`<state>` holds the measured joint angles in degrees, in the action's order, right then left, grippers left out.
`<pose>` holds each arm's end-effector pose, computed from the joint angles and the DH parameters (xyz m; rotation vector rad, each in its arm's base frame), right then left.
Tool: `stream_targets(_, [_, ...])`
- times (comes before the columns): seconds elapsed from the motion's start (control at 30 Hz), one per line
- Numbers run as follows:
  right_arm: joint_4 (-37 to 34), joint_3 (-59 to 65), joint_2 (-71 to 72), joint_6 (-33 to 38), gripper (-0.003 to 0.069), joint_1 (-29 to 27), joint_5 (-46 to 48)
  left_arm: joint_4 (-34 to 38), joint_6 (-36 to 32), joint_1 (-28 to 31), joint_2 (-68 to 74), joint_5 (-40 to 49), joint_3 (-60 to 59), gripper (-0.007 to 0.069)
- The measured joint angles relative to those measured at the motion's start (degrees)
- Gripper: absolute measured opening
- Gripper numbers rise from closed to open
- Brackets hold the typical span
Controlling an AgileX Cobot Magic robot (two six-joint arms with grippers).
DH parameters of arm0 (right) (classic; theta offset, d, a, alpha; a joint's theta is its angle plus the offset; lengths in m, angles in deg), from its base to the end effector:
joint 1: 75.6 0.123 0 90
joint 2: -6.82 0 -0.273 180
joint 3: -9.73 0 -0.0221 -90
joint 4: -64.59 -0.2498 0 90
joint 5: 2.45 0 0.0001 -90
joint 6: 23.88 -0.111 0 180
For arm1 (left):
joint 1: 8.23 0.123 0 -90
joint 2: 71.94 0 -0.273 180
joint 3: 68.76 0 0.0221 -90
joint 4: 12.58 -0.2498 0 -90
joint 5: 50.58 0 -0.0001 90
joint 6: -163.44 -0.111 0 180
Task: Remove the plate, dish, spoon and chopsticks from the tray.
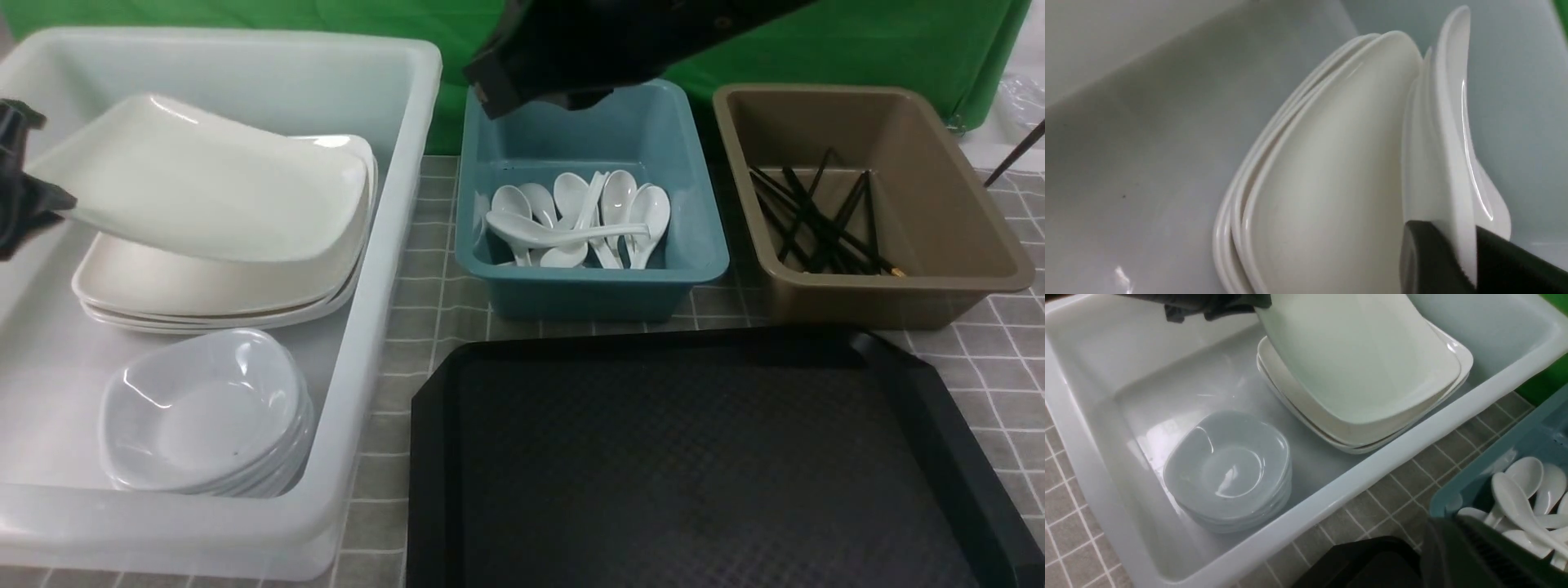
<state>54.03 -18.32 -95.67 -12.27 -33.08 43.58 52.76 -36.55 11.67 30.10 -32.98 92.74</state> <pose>0.2768 0.2737 0.4228 -0.9216 1.9263 0.5377 0.3558 0.0963 0.2163 -1.0680 1.9923 -0.5408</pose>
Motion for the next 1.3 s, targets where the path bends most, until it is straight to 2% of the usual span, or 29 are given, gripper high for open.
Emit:
stream_targets(0.03, [0.00, 0.00, 0.00, 0.00, 0.0034, 0.00, 0.09, -0.06, 0.00, 0.00, 0.08, 0.07, 0.00, 0.0149])
stream_targets(0.13, [0.00, 0.00, -0.05, 0.00, 0.0035, 0.00, 0.58, -4.90, 0.00, -0.05, -0.07, 0.45, 0.00, 0.0274])
stream_targets(0.27, [0.00, 0.00, -0.05, -0.07, 0.0035, 0.00, 0.64, -16.45, 1.01, -0.05, -1.88, 3.19, 0.00, 0.0439])
stream_targets(0.37, [0.00, 0.00, -0.05, -0.07, 0.0035, 0.00, 0.64, -24.26, 3.90, -0.05, -4.53, 4.15, 0.00, 0.0525])
stream_targets(0.47, [0.00, 0.00, -0.05, -0.46, 0.0035, 0.00, 0.40, -27.51, 5.61, -0.05, -7.18, 3.79, 0.05, 0.0571])
stream_targets(0.6, [0.00, 0.00, -0.05, -1.42, 0.0035, 0.00, 0.18, -28.90, 5.71, -0.05, -11.18, 5.43, 0.12, 0.0573])
stream_targets(0.67, [0.00, 0.00, 0.09, -1.57, 0.0035, 0.00, 0.18, -28.96, 4.98, -0.05, -12.61, 7.68, 0.64, 0.0551])
stream_targets(0.73, [0.27, 0.00, 1.38, -1.57, 0.0036, -0.59, 0.18, -27.93, 2.06, -1.44, -15.95, 14.25, 3.54, 0.0441])
stream_targets(0.83, [0.43, 0.00, 3.34, -1.57, 0.0036, -1.60, 0.46, -27.72, -1.85, -3.86, -17.70, 17.02, 5.73, 0.0339])
stream_targets(0.87, [0.57, 0.00, 4.21, -1.57, 0.0036, -2.05, 0.61, -27.72, -3.25, -5.57, -19.03, 18.26, 6.90, 0.0279])
stream_targets(0.9, [1.58, 0.05, 6.97, -1.60, 0.0031, -3.41, 1.43, -27.67, -6.48, -9.75, -21.40, 20.48, 8.96, 0.0147])
stream_targets(0.97, [3.90, 0.10, 10.88, -2.31, 0.0029, -4.81, 2.96, -27.35, -9.83, -14.67, -23.93, 22.16, 10.35, 0.0057])
stream_targets(1.07, [12.26, 2.57, 19.49, -8.45, 0.0029, -5.82, 5.90, -27.87, -15.28, -25.74, -28.13, 24.27, 10.87, 0.0009])
stream_targets(1.1, [13.68, 2.89, 20.03, -9.47, 0.0029, -5.82, 6.06, -28.03, -15.28, -26.34, -28.32, 24.45, 10.87, 0.0008])
stream_targets(1.17, [23.68, 10.01, 28.30, -17.17, 0.0029, -5.82, 6.46, -31.35, -15.62, -33.54, -30.09, 28.31, 10.93, 0.0001])
stream_targets(1.27, [28.91, 16.14, 34.38, -21.20, 0.0030, -5.82, 4.89, -33.01, -14.21, -36.70, -30.89, 30.75, 10.87, 0.0001])
stream_targets(1.3, [32.98, 23.35, 39.50, -25.34, 0.0031, -5.82, 1.94, -33.45, -13.34, -38.32, -31.75, 31.38, 10.43, 0.0001])
